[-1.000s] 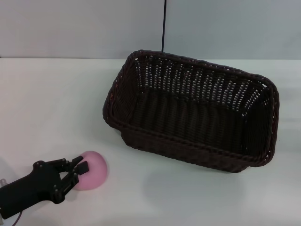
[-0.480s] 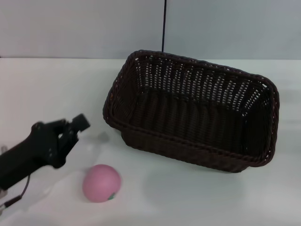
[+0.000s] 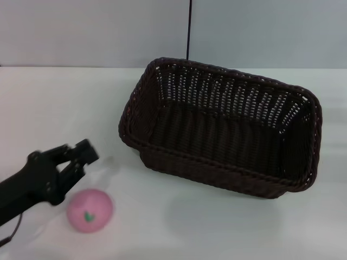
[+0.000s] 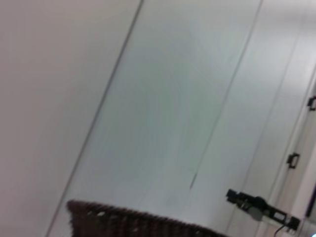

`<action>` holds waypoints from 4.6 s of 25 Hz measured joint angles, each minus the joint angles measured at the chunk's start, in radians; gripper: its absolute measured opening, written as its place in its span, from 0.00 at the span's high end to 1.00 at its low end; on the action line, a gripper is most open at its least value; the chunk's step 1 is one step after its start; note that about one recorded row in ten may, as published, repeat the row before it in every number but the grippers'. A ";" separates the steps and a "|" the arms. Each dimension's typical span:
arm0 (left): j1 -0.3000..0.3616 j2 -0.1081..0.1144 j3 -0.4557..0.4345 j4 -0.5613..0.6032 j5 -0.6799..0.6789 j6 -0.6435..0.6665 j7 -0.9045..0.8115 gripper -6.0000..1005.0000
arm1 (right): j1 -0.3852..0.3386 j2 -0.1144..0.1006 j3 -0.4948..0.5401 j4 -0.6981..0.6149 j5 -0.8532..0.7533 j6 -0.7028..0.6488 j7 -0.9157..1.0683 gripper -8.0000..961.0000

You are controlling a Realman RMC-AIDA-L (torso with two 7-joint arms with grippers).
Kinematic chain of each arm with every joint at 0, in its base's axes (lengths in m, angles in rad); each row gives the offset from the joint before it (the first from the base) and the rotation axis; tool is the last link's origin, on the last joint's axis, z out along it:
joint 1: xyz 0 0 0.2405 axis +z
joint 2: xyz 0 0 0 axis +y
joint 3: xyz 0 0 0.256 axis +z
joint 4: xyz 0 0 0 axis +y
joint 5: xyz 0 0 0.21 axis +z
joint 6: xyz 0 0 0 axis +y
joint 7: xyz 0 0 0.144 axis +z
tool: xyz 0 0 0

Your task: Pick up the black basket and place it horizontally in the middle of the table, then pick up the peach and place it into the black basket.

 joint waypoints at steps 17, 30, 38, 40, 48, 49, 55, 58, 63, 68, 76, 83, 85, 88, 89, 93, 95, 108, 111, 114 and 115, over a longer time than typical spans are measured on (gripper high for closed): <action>0.131 -0.003 0.062 0.014 -0.001 -0.162 0.049 0.29 | 0.015 0.000 0.000 0.005 0.001 0.003 -0.022 0.67; 0.117 -0.015 0.125 -0.002 -0.003 -0.217 0.080 0.27 | 0.023 -0.002 0.000 0.006 0.002 0.004 -0.024 0.67; 0.116 -0.017 0.105 -0.024 -0.011 -0.247 0.130 0.45 | 0.023 -0.003 0.000 0.006 0.002 0.021 -0.025 0.67; 0.113 -0.017 0.100 -0.026 -0.012 -0.251 0.132 0.53 | 0.023 -0.002 0.000 0.006 0.002 0.025 -0.026 0.67; 0.106 -0.018 0.078 -0.039 -0.020 -0.235 0.135 0.75 | 0.022 -0.001 0.000 0.006 0.002 0.030 -0.026 0.67; 0.105 -0.017 0.078 -0.041 -0.020 -0.227 0.135 0.75 | 0.022 -0.001 0.001 0.006 0.002 0.030 -0.026 0.67; 0.092 -0.015 0.062 -0.046 -0.025 -0.153 0.125 0.78 | 0.023 0.000 0.015 0.006 0.002 0.030 -0.026 0.67; 0.088 -0.015 0.047 -0.045 -0.025 -0.127 0.123 0.79 | 0.024 0.000 0.018 0.006 0.002 0.030 -0.026 0.67; 0.081 -0.014 0.045 -0.045 -0.025 -0.111 0.122 0.83 | 0.024 0.001 0.018 0.006 0.002 0.030 -0.026 0.67; 0.076 -0.015 0.016 -0.065 -0.028 -0.079 0.123 0.87 | 0.023 0.001 0.017 0.006 0.002 0.030 -0.026 0.67; -0.021 -0.018 -0.110 -0.178 -0.041 -0.026 0.128 0.94 | 0.036 0.000 0.017 0.023 0.002 0.030 -0.042 0.67; -0.235 -0.026 -0.077 -0.276 -0.027 -0.177 0.136 0.93 | 0.045 0.001 0.017 0.044 0.002 0.023 -0.048 0.67; -0.255 -0.027 -0.049 -0.281 -0.026 -0.229 0.137 0.93 | 0.044 0.001 0.017 0.052 0.002 0.022 -0.048 0.67; -0.258 -0.027 -0.031 -0.284 -0.027 -0.289 0.152 0.92 | 0.043 0.002 0.017 0.056 0.002 0.021 -0.049 0.67; -0.249 -0.027 -0.032 -0.285 -0.030 -0.300 0.173 0.92 | 0.042 0.002 0.017 0.056 0.002 0.021 -0.049 0.67; -0.235 -0.024 -0.041 -0.283 -0.035 -0.298 0.188 0.91 | 0.042 0.002 0.017 0.057 0.002 0.021 -0.049 0.67; -0.230 -0.023 -0.044 -0.280 -0.035 -0.297 0.188 0.86 | 0.044 0.002 0.017 0.057 0.002 0.021 -0.049 0.67; -0.102 -0.021 -0.299 -0.254 -0.039 -0.194 0.336 0.51 | 0.053 0.002 0.020 0.065 0.006 0.020 -0.052 0.67; -0.068 -0.023 -0.399 -0.281 -0.040 -0.181 0.420 0.41 | 0.045 0.003 0.040 0.063 0.011 0.015 -0.052 0.67; -0.022 -0.024 -0.557 -0.344 -0.040 -0.182 0.533 0.35 | 0.039 0.003 0.061 0.063 0.012 0.006 -0.052 0.67; 0.001 -0.025 -0.639 -0.374 -0.041 -0.184 0.575 0.33 | 0.039 0.003 0.061 0.063 0.012 0.006 -0.052 0.67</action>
